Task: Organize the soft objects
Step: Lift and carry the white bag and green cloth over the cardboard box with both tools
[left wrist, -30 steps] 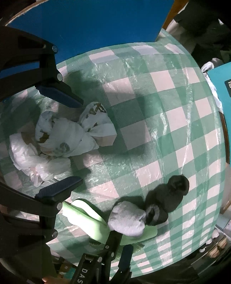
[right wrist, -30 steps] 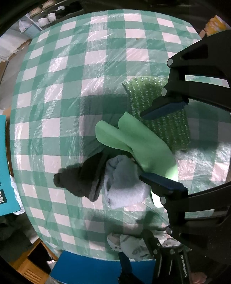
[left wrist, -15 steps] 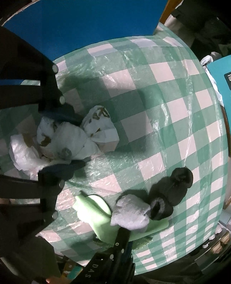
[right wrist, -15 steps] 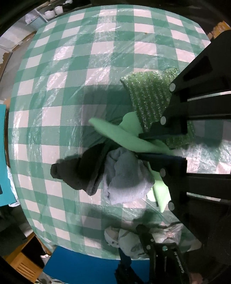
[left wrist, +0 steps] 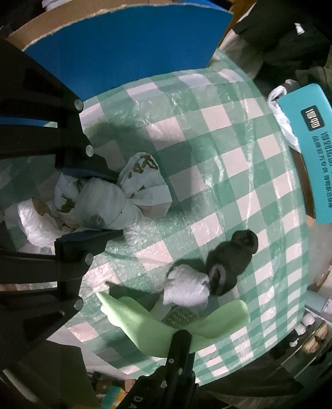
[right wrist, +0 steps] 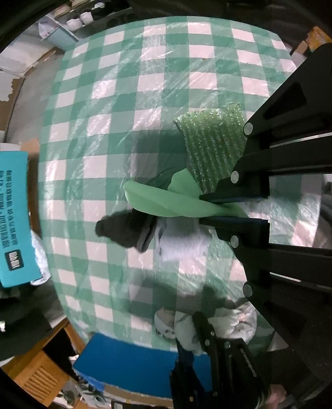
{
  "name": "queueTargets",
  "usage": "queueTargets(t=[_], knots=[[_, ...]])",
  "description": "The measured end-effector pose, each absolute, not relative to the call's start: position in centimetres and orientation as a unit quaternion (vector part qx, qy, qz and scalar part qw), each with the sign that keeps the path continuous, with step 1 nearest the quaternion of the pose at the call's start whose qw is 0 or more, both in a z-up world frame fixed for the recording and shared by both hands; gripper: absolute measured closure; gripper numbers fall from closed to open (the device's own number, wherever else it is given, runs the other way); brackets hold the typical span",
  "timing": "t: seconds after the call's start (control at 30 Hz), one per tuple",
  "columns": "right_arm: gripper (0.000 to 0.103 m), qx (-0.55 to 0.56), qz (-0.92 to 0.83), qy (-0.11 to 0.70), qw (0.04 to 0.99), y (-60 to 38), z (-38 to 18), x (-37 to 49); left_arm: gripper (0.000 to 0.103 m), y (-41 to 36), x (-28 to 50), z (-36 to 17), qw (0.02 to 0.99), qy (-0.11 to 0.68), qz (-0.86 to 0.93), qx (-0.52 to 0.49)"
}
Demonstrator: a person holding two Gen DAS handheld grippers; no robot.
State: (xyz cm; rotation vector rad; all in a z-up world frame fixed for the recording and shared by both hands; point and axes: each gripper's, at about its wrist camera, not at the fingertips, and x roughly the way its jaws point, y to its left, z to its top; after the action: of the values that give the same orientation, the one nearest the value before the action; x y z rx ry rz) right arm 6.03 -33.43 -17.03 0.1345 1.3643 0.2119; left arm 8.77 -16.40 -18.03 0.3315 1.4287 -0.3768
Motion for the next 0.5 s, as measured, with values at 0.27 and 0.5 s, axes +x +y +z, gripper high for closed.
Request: queueTargets(t=[0.27,0.5], knots=[[0.094,0.048,0.11,0.608,0.785,-32.5,-14.2,5.1,0.07,-16.2,7.2,-15.3,0.744,0.625,-0.173,0.158],[0.094,0.03,0.115,0.592,0.797,-31.4,-11.9,4.6,0.07,-16.2,5.9,-13.0,0.764,0.597,-0.173,0.173]])
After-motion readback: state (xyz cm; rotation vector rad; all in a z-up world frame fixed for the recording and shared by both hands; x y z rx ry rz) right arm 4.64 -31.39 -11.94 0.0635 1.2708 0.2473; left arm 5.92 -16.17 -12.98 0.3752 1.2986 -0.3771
